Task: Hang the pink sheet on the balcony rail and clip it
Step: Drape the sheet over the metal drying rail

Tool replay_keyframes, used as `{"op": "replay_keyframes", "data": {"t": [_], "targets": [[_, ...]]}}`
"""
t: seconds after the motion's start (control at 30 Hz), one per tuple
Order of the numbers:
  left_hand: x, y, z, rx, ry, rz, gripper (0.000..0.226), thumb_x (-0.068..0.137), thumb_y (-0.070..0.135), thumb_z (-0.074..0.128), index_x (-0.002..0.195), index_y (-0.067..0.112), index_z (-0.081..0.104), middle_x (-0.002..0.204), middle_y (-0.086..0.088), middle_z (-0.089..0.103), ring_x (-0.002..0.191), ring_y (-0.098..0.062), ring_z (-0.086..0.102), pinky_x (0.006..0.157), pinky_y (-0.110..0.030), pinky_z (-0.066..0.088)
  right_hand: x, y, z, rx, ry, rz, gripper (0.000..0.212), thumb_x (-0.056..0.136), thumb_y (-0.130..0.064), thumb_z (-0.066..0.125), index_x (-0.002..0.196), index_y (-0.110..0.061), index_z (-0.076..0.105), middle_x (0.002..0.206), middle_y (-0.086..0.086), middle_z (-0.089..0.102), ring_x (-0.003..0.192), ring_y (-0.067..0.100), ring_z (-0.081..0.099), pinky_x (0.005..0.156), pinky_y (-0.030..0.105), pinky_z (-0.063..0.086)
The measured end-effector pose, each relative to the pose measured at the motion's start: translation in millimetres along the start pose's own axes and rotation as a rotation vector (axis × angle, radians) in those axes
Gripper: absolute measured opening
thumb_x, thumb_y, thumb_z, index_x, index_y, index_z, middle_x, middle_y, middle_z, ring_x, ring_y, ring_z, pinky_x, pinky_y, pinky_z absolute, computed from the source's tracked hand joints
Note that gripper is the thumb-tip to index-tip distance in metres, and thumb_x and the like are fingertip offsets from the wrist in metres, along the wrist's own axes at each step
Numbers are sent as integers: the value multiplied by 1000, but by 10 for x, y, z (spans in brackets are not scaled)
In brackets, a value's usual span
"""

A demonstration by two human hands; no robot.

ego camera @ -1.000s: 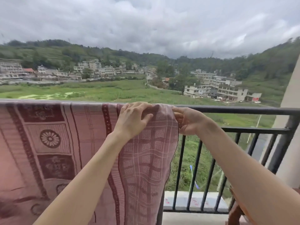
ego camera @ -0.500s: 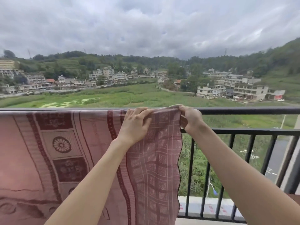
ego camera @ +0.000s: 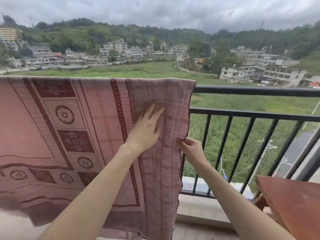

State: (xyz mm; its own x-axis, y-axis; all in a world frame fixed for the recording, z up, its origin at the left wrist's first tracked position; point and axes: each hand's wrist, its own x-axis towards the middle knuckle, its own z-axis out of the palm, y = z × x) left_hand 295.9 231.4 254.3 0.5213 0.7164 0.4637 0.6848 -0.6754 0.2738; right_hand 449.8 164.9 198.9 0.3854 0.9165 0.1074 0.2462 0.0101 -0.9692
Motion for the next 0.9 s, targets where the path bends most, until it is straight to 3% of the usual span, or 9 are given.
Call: {"op": "replay_keyframes", "data": {"t": [0.13, 0.27, 0.33, 0.4, 0.5, 0.6, 0.7, 0.83, 0.9], "targets": [[-524, -265, 472, 16, -196, -34, 58, 96, 29, 40, 146, 30, 11, 157, 4, -4, 144, -18, -10, 118, -45, 3, -238, 612, 168, -256, 33, 63, 31, 93, -19, 55, 62, -15, 57, 56, -4, 57, 55, 6, 49, 51, 15, 34], [-1214, -552, 838, 14, -293, -145, 54, 97, 33, 35, 146, 31, 12, 157, 5, -2, 144, -17, -7, 118, -44, 1, -573, 1028, 366, -520, -15, 187, 25, 93, -28, 49, 103, -9, 62, 104, 7, 68, 96, 24, 63, 72, 30, 42], [-1526, -700, 898, 21, -304, -217, 54, 97, 33, 36, 146, 31, 14, 157, 5, -1, 144, -19, -6, 117, -48, 3, -722, 1123, 514, -726, -233, 195, 23, 93, -30, 48, 94, -11, 60, 104, 13, 67, 99, 32, 61, 70, 32, 40], [-1792, -864, 878, 57, -279, -269, 54, 96, 33, 39, 145, 30, 18, 157, 5, 1, 145, -21, -1, 116, -50, 7, -815, 1062, 716, -835, -352, 127, 22, 92, -33, 49, 91, -12, 57, 104, 17, 67, 98, 35, 61, 67, 32, 39], [-2152, -1132, 716, 86, -247, -365, 55, 94, 39, 36, 145, 31, 19, 157, 5, 8, 145, -22, 4, 116, -50, 8, -856, 870, 1126, -862, -450, -66, 45, 93, -34, 48, 135, -16, 43, 130, 12, 56, 117, 31, 52, 89, 36, 42], [-2533, -1454, 441, 80, -192, -465, 55, 92, 38, 44, 143, 32, 24, 155, 0, 18, 144, -28, 9, 113, -55, 17, -924, 654, 1636, -1014, -502, -286, 64, 93, -46, 42, 148, -23, 17, 155, 3, 21, 142, 24, 20, 114, 40, 16], [-2978, -1876, 133, 115, -133, -608, 55, 87, 49, 33, 140, 34, 26, 151, -3, 29, 141, -31, 20, 110, -55, 23, -1003, 510, 2291, -1070, -572, -370, 71, 91, -53, 39, 149, -26, 8, 159, 2, 3, 146, 24, 1, 118, 47, 1], [-3563, -2572, -388, 144, -128, -757, 75, 74, 61, 8, 145, 36, 14, 157, 2, 8, 144, -22, -3, 114, -40, -6, -1163, 216, 3362, -1051, -619, -523, 72, 90, -59, 35, 148, -27, 8, 159, 4, 2, 146, 26, 1, 116, 50, 0], [-3759, -2959, -723, 193, -116, -780, 73, 77, 62, 8, 145, 36, 8, 157, 2, 0, 144, -21, -11, 114, -42, -9, -1249, 26, 3938, -1002, -633, -612, 70, 90, -57, 37, 148, -27, 10, 158, 5, 4, 146, 26, 3, 117, 52, 3]]}}
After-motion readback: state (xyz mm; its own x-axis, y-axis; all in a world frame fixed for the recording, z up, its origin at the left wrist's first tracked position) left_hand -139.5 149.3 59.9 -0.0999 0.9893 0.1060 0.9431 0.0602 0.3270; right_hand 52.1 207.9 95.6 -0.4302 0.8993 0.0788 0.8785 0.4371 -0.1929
